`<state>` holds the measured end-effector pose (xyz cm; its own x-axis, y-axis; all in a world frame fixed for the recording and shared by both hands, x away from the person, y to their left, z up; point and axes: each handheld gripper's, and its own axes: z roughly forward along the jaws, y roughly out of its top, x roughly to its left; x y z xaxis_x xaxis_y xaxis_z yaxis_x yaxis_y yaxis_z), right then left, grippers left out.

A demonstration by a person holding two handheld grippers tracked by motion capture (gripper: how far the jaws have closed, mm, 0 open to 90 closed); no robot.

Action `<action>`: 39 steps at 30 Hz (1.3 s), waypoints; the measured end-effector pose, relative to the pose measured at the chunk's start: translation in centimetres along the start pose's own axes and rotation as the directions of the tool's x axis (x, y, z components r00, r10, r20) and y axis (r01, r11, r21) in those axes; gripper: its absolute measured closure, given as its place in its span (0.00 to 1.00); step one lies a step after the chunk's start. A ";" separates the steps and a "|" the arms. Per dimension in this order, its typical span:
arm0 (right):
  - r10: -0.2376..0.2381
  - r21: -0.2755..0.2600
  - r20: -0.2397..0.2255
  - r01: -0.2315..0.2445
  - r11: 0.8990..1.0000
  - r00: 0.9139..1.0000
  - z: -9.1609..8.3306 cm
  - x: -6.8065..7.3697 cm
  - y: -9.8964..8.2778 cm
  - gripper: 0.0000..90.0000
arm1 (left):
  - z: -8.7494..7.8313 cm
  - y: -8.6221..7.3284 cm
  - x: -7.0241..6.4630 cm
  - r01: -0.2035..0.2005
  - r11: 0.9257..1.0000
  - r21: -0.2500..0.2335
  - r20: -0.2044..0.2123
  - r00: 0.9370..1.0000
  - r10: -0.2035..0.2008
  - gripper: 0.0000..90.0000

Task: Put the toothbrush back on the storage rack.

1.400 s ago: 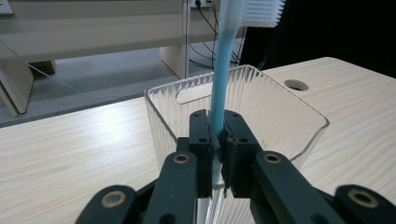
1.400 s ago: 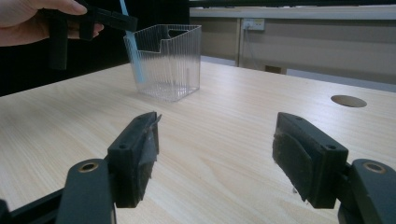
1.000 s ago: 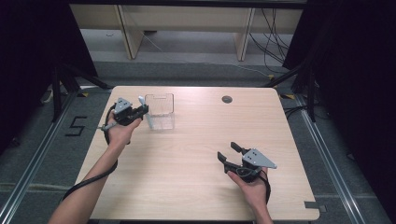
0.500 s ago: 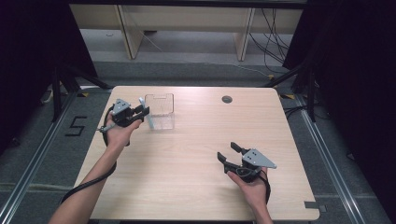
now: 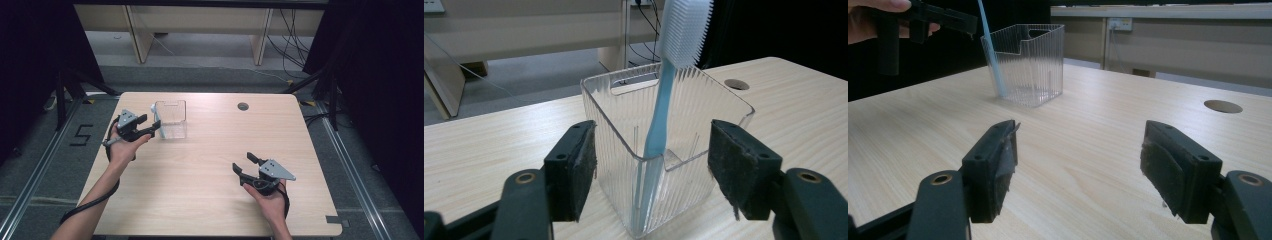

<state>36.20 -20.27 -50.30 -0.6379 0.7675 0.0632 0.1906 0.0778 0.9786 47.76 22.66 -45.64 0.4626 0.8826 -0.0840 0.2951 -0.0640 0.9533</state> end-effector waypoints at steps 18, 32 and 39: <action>-0.009 0.009 0.015 0.008 1.000 1.000 -0.2 0.0 0.1 0.35 | -3.3 -0.7 -1.3 0.013 0.999 -0.040 0.036 0.999 -0.012 0.37; -0.015 0.009 0.018 0.014 1.000 1.000 -0.2 0.0 0.0 0.35 | -5.7 -2.7 -2.5 -0.004 0.999 -0.041 0.060 0.998 0.006 0.37; -0.012 0.009 0.017 0.011 1.000 1.000 -0.2 0.0 0.1 0.35 | -6.7 -4.5 -2.6 -0.010 0.999 -0.030 0.046 0.999 0.012 0.38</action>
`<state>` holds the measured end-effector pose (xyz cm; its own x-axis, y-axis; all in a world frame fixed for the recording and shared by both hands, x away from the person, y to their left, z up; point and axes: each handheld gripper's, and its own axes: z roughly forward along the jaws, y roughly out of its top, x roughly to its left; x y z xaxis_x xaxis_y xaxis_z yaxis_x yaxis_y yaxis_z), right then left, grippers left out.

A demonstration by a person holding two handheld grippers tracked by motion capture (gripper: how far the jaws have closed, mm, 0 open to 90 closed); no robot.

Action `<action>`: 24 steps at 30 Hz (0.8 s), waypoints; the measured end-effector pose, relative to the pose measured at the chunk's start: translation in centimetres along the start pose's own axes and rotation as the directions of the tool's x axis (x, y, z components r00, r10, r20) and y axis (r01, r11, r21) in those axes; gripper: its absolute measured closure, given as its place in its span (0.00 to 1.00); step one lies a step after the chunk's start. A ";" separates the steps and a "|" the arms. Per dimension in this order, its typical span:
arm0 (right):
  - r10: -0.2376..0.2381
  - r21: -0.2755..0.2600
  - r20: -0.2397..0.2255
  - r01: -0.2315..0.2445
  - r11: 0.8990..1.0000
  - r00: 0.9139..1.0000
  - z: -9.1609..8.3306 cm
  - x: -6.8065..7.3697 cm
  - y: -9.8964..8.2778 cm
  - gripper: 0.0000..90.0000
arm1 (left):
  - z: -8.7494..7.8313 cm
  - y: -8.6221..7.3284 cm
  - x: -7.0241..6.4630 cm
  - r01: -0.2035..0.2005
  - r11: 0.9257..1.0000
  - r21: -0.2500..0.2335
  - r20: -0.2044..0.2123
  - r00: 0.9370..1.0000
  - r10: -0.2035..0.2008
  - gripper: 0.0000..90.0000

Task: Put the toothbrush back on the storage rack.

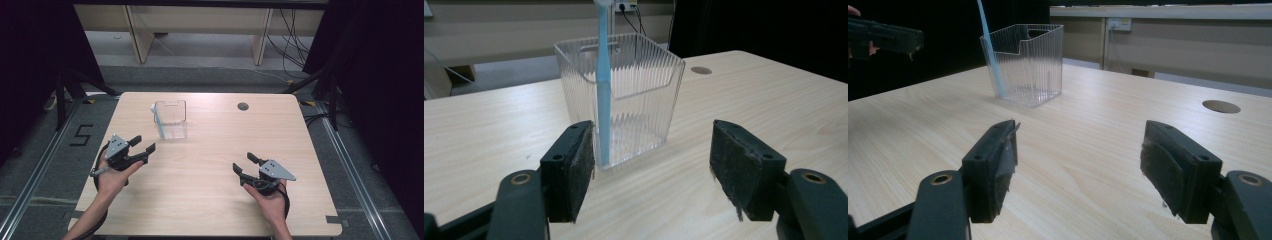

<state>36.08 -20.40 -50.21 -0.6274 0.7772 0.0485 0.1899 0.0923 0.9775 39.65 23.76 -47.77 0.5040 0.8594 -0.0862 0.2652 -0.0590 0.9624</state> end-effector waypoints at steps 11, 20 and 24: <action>0.004 -0.011 -0.008 -0.005 1.000 1.000 0.2 0.0 -0.1 0.35 | -1.0 -3.1 0.1 0.018 1.000 0.022 -0.029 0.999 -0.017 0.38; -0.004 -0.013 -0.006 0.004 1.000 1.000 0.2 0.0 -0.2 0.35 | -1.4 -4.5 0.3 0.012 1.000 0.004 -0.032 0.999 -0.012 0.39; 0.009 0.002 -0.013 -0.009 1.000 1.000 0.1 0.1 -0.2 0.35 | -1.3 -5.0 0.2 0.003 1.000 0.010 -0.025 1.000 -0.003 0.39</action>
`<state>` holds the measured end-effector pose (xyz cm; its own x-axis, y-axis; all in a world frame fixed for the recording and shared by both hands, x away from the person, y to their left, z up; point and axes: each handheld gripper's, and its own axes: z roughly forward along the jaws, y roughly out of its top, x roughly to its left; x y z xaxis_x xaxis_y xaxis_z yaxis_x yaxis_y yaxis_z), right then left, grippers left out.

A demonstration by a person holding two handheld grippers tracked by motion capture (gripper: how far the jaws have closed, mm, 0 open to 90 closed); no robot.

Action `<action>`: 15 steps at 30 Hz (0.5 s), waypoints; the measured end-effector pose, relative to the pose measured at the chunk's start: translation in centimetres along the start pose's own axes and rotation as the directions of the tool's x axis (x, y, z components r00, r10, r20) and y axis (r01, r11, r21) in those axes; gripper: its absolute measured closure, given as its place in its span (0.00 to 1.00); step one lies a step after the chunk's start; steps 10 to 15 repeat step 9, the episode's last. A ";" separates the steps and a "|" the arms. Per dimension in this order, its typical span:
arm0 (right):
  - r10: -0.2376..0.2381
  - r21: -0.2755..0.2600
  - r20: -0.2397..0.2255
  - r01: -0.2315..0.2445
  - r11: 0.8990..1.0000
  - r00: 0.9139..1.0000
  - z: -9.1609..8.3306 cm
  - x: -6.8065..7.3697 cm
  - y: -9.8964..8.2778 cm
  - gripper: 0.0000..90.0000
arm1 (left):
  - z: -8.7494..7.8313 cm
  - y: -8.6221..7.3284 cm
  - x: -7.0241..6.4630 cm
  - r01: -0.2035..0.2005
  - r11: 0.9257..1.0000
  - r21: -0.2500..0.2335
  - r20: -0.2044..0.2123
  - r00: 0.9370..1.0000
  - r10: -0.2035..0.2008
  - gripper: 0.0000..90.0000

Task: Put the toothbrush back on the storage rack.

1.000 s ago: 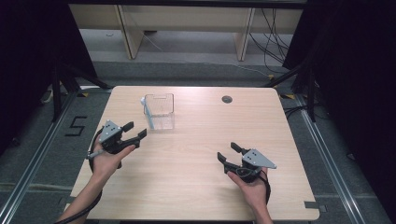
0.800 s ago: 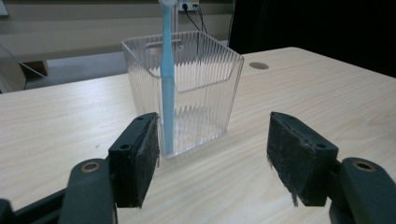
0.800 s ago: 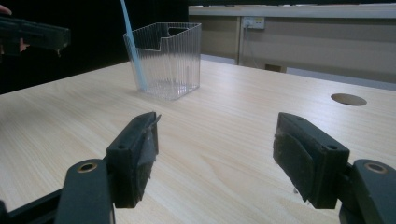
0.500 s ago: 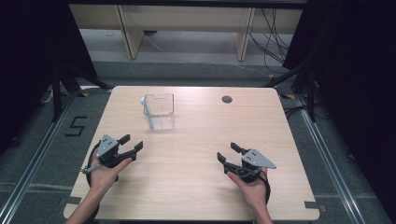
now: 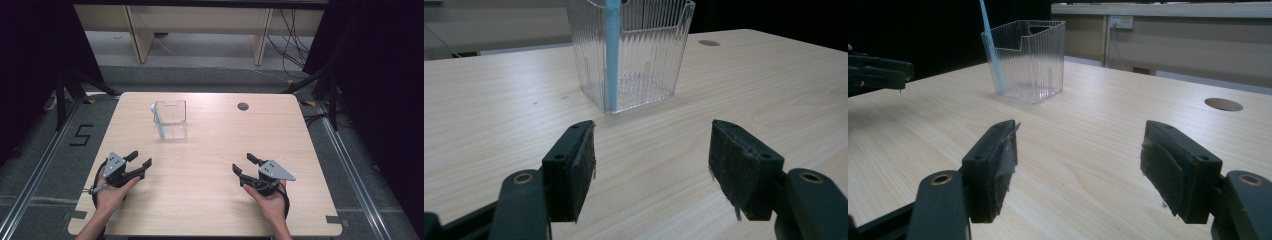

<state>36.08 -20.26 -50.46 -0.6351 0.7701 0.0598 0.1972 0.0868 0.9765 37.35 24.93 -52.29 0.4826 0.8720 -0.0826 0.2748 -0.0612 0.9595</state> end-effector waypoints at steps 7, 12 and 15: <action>0.008 -0.002 -0.003 -0.008 1.000 1.000 -0.1 -0.2 0.0 0.35 | -0.1 -0.1 -0.2 -0.028 0.999 -0.017 -0.008 1.000 0.028 0.39; 0.001 -0.002 -0.006 -0.001 1.000 1.000 -0.2 -0.2 0.1 0.35 | 0.0 -0.1 -0.2 -0.016 0.999 -0.032 -0.005 1.000 0.016 0.38; 0.001 -0.002 -0.006 -0.001 1.000 1.000 -0.2 -0.2 0.1 0.35 | 0.0 -0.1 -0.2 -0.016 0.999 -0.032 -0.005 1.000 0.016 0.38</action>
